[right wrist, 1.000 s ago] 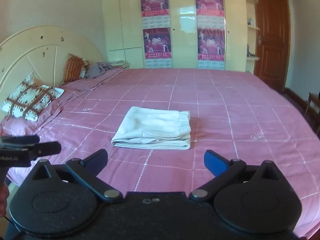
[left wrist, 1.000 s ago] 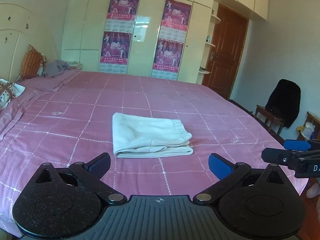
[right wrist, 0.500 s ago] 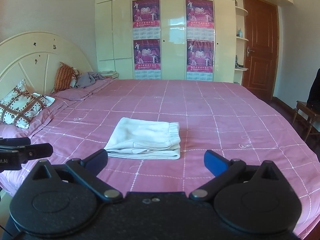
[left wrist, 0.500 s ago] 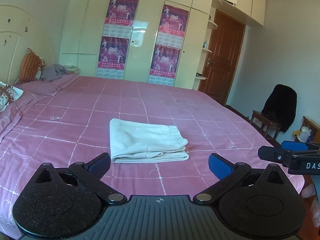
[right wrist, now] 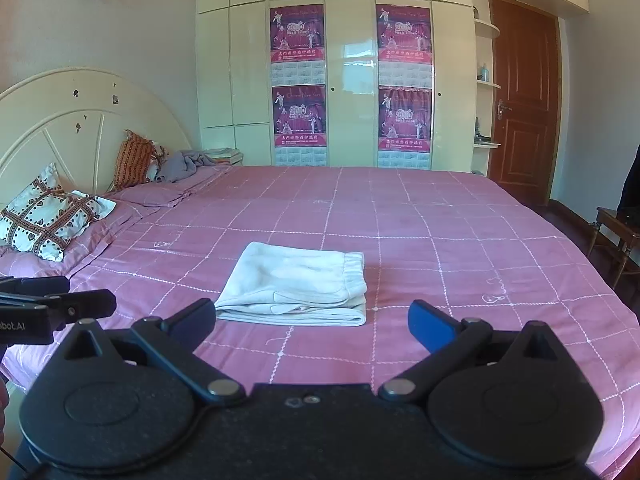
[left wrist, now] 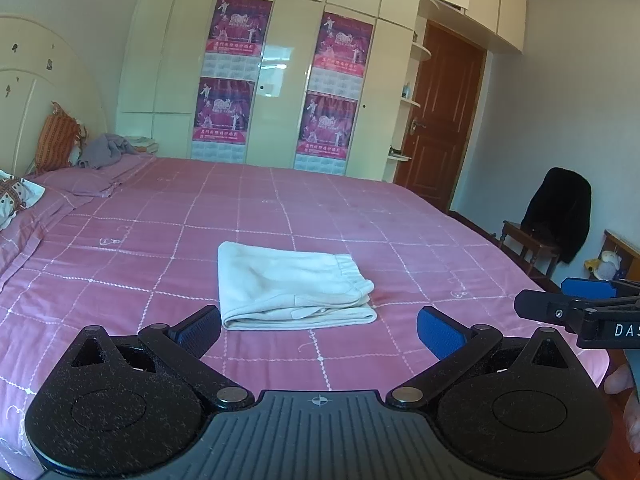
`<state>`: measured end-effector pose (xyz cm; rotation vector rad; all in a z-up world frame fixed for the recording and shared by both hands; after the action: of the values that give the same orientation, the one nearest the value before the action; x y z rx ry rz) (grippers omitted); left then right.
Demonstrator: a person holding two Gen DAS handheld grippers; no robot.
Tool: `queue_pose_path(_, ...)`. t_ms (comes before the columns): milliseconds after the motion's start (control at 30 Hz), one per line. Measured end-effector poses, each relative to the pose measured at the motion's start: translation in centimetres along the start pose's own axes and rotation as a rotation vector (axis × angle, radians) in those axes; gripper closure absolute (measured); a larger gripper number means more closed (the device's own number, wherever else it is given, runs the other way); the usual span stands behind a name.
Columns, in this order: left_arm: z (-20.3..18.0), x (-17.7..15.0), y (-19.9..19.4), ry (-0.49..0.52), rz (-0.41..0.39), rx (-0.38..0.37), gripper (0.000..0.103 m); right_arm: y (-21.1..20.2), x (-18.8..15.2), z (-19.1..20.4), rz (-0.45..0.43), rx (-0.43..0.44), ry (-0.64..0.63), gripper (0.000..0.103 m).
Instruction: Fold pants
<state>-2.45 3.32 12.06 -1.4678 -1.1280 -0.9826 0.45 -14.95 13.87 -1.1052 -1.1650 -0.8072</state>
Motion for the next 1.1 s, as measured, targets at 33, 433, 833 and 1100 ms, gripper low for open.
queue_pose_path(33,0.01,-0.03,0.01,-0.001,0.0,0.0,0.0,0.04,-0.03,0.06,0.002,0.002,-0.002,0.0)
queue_pose_path(433,0.13,0.08,-0.11,-0.003,-0.007,-0.002,0.0,0.08,0.12,0.15,0.001,-0.001,-0.004,0.0)
queue_pose_path(833,0.08,0.09,-0.1,-0.004,-0.012,-0.005,0.0,0.01,0.13,0.32,0.0,0.003,-0.007,0.0)
queue_pose_path(1100,0.2,0.01,-0.05,-0.005,-0.015,-0.007,0.0,0.04,0.14,0.34,-0.002,0.002,-0.008,0.0)
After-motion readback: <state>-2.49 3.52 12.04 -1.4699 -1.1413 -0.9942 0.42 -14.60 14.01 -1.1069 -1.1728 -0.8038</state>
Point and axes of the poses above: each gripper's, at about its wrist camera, not at the fingertips, and y roughly the way its jaws point, z to its left, x to its top, the point moved 4 cm from there along y, roughly the way its jaws point, and after that the axes turned 11 degrees about -z, right-handed, at the moved point
